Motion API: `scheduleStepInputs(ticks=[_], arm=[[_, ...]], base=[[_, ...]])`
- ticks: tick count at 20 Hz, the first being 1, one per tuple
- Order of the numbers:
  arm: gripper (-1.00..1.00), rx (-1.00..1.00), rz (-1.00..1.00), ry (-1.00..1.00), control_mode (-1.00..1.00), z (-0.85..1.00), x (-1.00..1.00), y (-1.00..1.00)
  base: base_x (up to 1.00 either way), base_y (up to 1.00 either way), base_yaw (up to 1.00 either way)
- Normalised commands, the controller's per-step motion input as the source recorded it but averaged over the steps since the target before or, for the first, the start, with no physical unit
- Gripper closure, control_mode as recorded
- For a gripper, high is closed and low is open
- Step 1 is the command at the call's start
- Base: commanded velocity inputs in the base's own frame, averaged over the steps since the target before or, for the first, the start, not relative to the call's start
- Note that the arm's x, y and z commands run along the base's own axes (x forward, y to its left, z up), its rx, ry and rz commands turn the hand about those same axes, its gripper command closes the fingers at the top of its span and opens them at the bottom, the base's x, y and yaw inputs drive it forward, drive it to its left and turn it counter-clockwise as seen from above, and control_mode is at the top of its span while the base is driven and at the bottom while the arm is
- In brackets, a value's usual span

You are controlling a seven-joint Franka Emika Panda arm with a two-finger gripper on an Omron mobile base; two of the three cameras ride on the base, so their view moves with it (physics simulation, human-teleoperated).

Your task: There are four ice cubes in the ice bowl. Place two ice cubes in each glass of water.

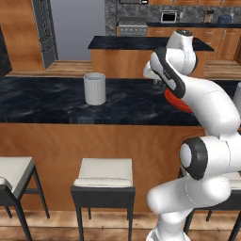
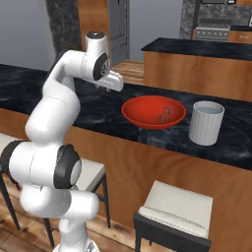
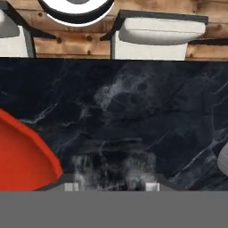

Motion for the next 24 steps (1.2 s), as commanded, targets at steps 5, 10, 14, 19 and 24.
scheduleStepInputs(ticks=[5,10,14,19,24], arm=[[1.0,-0.14,0.26,0.12,-1.0,0.37,0.65,1.0],[1.0,-0.12,0.18,0.0,-1.0,0.29,0.64,1.0],[1.0,-0.02,0.11,-0.06,-1.0,0.0,0.47,0.85],[1.0,0.03,0.19,-0.01,-1.0,0.0,0.38,0.54],[1.0,0.03,0.24,0.0,-1.0,-0.07,0.3,0.28]], base=[[0.0,0.0,0.0],[0.0,0.0,0.0],[0.0,0.0,0.0],[0.0,0.0,0.0],[0.0,0.0,0.0]])
